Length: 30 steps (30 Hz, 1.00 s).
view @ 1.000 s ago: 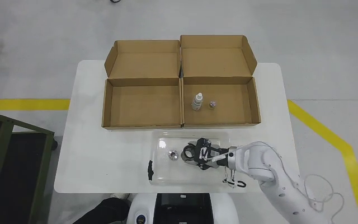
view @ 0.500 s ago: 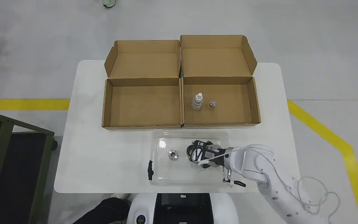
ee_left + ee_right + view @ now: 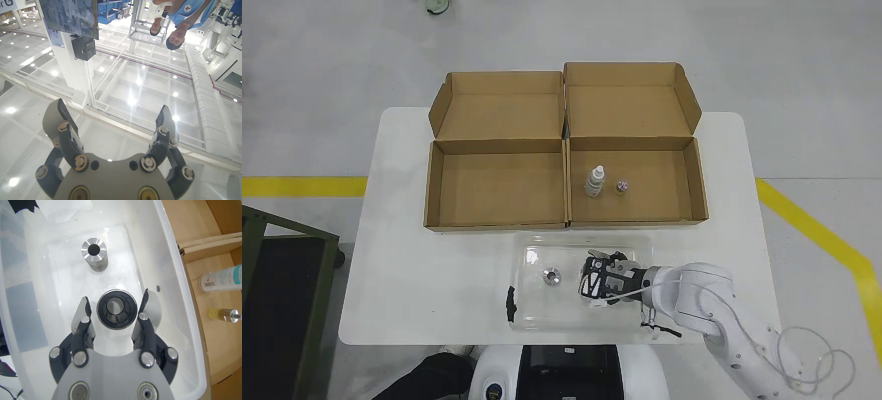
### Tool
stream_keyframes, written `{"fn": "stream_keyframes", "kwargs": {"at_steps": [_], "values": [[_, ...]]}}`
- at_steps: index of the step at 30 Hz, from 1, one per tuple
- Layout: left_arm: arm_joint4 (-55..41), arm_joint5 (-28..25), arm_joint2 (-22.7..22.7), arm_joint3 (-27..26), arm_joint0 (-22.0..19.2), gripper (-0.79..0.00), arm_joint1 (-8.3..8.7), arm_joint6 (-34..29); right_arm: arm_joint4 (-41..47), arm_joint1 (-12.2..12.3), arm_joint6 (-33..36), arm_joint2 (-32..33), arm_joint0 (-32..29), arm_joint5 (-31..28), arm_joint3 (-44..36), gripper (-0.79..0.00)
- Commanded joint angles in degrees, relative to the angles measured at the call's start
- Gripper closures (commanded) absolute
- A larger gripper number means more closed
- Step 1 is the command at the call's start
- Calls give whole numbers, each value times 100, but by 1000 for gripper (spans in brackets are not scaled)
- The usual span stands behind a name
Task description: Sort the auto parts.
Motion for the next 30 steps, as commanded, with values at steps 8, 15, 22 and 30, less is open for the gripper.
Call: {"fn": "stream_keyframes", "kwargs": {"at_steps": [8, 15, 22, 30], "values": [[0, 0, 0, 0, 0, -785, 0, 0, -17, -35, 151, -154, 180, 65, 138, -462], [0, 0, 0, 0, 0, -785, 0, 0, 14, -46, 225, -200, 251, 76, 178, -271], [0, 0, 0, 0, 0, -785, 0, 0, 209, -49, 106, -195, 282, -1, 196, 0], [0, 0, 0, 0, 0, -785, 0, 0, 634, -38, -397, -13, 201, 37, 133, 0]]}}
